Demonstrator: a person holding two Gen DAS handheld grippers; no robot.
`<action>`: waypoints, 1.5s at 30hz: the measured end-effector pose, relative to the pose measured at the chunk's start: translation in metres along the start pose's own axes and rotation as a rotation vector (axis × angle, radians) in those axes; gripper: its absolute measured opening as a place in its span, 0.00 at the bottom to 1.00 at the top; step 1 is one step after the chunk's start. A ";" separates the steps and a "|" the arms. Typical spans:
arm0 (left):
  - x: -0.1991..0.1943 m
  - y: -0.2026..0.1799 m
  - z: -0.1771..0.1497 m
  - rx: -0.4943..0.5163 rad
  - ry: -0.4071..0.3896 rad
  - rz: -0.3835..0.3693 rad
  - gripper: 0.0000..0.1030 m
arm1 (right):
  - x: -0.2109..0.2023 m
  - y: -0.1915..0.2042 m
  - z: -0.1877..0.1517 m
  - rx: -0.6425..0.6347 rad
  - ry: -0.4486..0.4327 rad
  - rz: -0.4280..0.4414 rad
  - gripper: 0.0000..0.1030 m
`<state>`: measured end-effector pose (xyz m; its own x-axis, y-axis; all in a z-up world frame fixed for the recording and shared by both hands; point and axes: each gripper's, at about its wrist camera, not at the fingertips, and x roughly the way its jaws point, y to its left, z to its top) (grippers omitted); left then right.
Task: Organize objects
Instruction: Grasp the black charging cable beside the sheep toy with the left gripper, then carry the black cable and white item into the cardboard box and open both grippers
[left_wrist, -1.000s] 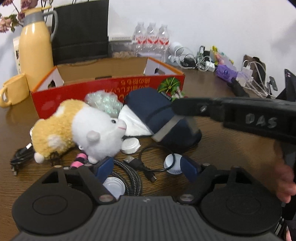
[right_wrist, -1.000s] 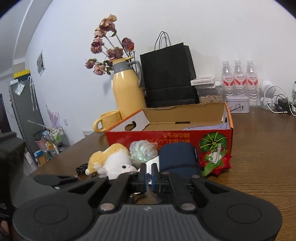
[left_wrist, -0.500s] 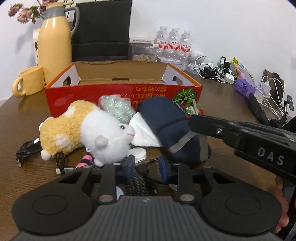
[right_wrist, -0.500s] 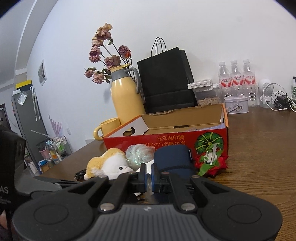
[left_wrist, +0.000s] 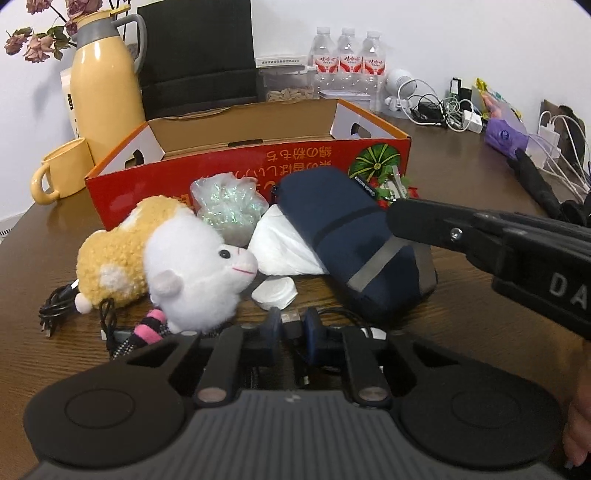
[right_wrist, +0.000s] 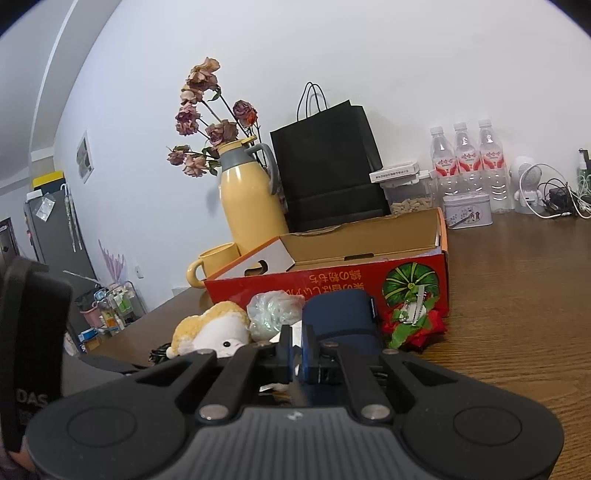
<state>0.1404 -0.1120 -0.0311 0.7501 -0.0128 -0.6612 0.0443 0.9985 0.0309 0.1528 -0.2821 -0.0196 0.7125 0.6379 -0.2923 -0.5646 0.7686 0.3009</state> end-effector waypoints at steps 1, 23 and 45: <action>-0.001 0.001 -0.001 -0.002 -0.003 -0.001 0.14 | -0.001 0.000 0.000 0.001 -0.002 0.001 0.04; -0.048 0.064 0.083 -0.103 -0.342 -0.028 0.14 | 0.032 0.026 0.076 -0.111 -0.135 -0.085 0.04; 0.092 0.103 0.149 -0.161 -0.228 0.033 0.14 | 0.167 -0.025 0.091 -0.121 0.005 -0.324 0.04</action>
<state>0.3122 -0.0187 0.0231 0.8795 0.0263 -0.4751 -0.0739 0.9939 -0.0818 0.3238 -0.1987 0.0064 0.8610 0.3601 -0.3591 -0.3550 0.9312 0.0824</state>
